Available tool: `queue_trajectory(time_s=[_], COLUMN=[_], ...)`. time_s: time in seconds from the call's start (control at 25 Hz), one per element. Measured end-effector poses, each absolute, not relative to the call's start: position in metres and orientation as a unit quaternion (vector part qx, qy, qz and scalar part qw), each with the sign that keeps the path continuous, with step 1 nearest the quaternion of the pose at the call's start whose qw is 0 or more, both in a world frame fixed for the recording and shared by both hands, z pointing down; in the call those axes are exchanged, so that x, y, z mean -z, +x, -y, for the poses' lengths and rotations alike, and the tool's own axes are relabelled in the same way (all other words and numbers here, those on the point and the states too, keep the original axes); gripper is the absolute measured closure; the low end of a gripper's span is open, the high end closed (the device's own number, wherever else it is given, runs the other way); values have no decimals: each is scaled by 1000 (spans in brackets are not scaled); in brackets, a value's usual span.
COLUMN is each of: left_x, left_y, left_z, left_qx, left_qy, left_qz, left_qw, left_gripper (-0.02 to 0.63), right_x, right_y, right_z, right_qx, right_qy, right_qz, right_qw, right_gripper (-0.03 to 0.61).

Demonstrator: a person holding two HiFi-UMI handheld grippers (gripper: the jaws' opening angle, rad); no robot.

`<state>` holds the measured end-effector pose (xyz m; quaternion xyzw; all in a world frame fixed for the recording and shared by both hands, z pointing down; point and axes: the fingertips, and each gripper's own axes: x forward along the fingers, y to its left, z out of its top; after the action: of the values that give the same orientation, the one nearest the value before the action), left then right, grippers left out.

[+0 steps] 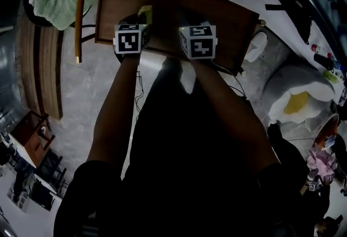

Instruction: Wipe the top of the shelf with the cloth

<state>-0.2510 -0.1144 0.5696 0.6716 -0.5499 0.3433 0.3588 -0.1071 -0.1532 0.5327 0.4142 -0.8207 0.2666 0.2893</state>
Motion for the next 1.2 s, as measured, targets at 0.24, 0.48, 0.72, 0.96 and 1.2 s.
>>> queue_trajectory(time_s=[0.24,0.48,0.72,0.96,1.2], left_x=[-573,-584,-594,-613,-615], left_y=[-351,-405,-429,-440,-428], left_z=[99,82,77,76,77], left_qx=[-343,-381,-411,-436,-438], left_qy=[621,566,535,524,546], left_qz=[600,634,652,646,630], left_qw=[370,362,346,345,336], left_gripper=[584,584,584,585,589], right_x=[-545,-549,-553,-557,-562], right_y=[-178,-210,-216,-205,-182], right_z=[141,143,144,145,145], right_qx=[-269,-273,-273,-276,-282], right_qy=[384,377,380,385,391], right_qz=[832,833,830,824,817], right_qw=[296,298,304,311,315], right_gripper=[552,552,552,552,552])
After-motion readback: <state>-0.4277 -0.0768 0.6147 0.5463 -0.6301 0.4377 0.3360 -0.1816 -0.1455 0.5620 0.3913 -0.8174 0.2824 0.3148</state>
